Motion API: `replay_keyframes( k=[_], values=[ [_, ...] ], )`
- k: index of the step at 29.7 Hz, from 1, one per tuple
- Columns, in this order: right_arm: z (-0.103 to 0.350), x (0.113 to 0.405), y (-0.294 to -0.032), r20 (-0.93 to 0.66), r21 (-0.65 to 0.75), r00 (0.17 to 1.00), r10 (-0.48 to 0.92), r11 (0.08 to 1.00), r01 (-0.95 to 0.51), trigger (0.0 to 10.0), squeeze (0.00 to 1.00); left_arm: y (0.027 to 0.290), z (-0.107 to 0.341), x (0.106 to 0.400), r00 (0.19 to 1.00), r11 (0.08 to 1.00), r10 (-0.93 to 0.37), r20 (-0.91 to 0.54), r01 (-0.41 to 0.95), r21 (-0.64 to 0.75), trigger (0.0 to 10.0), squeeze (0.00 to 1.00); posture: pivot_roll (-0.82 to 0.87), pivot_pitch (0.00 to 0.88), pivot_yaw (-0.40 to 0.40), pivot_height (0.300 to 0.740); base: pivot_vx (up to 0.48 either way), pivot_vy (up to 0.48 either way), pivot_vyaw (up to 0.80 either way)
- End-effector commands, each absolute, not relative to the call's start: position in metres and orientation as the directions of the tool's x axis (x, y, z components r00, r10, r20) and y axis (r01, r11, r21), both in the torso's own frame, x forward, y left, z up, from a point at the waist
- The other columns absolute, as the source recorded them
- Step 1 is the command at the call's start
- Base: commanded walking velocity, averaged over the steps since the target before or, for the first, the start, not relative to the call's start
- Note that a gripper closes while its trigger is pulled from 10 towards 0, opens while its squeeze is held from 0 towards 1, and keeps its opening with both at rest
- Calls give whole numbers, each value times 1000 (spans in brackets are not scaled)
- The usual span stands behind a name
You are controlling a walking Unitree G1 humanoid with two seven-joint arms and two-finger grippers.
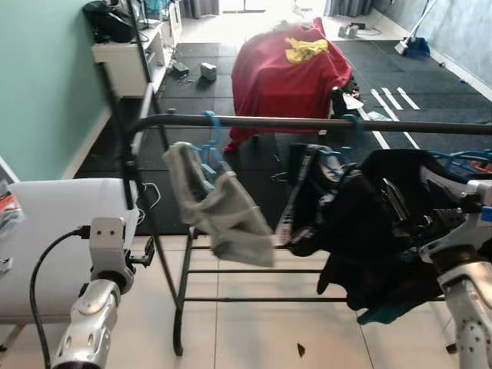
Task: Hang hanger
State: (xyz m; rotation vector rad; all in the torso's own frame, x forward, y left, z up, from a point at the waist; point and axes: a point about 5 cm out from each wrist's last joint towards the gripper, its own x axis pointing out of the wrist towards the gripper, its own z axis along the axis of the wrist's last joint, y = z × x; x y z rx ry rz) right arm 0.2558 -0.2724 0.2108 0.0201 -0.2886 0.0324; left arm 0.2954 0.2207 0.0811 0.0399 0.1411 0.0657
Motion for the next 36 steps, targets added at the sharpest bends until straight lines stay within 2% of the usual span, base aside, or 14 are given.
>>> replay_keyframes(
  k=[1, 20, 30, 36],
  values=[
    [213, 256, -270, 289, 26, 957, 40, 998, -50, 10000, 0, 224, 78, 292, 985, 996, 80, -151, -73, 48, 10000, 0, -105, 104, -21, 740, 0, -480, 0],
    [242, 255, -287, 303, -88, 950, 75, 995, -51, 10000, 0, 221, 80, 295, 987, 997, 75, -145, -70, 39, 10000, 0, -107, 102, -21, 740, 0, -478, 0],
    [242, 254, -298, 231, -146, 964, 130, 984, -98, 10000, 0, 226, 80, 297, 985, 995, 99, -142, -94, 44, 10000, 0, -102, 102, -23, 740, 0, -28, 0],
    [227, 253, -296, 131, -139, 962, 240, 965, -222, 10000, 0, 226, 80, 297, 984, 993, 97, -147, -86, 76, 10000, 0, -102, 99, -25, 740, 0, -210, 0]
  ],
)
